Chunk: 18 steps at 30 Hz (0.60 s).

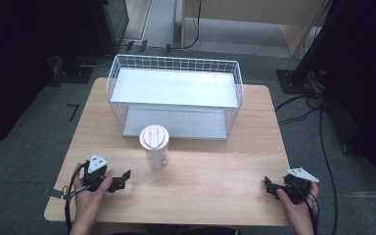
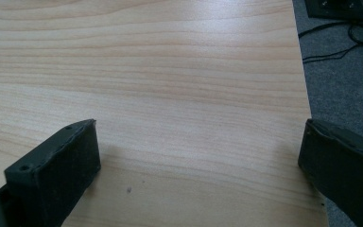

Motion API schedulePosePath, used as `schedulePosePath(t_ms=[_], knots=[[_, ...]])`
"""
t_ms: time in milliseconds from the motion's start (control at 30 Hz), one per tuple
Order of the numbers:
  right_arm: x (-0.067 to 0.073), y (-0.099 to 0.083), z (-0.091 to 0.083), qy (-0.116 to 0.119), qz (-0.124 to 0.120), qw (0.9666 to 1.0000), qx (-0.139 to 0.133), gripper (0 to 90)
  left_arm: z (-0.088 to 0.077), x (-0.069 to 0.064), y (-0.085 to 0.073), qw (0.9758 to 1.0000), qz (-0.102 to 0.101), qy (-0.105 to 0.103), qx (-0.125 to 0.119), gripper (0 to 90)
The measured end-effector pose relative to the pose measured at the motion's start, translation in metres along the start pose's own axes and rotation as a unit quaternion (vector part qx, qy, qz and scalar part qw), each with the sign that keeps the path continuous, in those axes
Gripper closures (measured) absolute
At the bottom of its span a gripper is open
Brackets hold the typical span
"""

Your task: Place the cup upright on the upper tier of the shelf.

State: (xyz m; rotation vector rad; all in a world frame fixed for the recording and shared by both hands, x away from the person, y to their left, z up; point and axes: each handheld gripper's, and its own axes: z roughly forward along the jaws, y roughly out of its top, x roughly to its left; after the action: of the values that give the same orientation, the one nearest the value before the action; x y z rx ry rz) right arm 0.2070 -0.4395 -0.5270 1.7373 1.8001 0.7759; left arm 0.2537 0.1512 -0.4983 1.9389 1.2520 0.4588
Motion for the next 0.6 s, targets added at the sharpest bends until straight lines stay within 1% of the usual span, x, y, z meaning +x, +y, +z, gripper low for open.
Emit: schedulePosePath(t_ms=[67,133,200,333,400,500,600], knots=[[0.001,-0.001,-0.001,0.001,0.000,1.0000,0.001,0.0,0.003,-0.004,0.001,1.0000,0.004,-0.004,-0.001,0.0],[0.001,-0.001,-0.001,0.002,0.001,1.0000,0.001,0.0,0.005,-0.010,0.003,0.9999,0.007,-0.013,-0.006,0.0],[0.001,-0.001,-0.001,0.002,0.001,1.0000,0.001,0.0,0.007,-0.016,0.005,0.9997,0.015,-0.013,-0.012,0.0],[0.001,-0.001,-0.001,0.002,0.001,1.0000,0.001,0.0,0.010,-0.023,0.009,0.9995,0.021,-0.016,-0.015,0.0],[0.001,-0.001,-0.001,0.002,0.001,1.0000,0.001,0.0,0.011,-0.026,0.011,0.9993,0.022,-0.026,-0.018,0.0],[0.001,-0.001,-0.001,0.002,0.001,1.0000,0.001,0.0,0.013,-0.032,0.014,0.9988,0.029,-0.034,-0.021,0.0],[0.001,-0.001,-0.001,0.002,0.001,1.0000,0.001,0.0,0.014,-0.038,0.016,0.9982,0.032,-0.040,-0.031,0.0]])
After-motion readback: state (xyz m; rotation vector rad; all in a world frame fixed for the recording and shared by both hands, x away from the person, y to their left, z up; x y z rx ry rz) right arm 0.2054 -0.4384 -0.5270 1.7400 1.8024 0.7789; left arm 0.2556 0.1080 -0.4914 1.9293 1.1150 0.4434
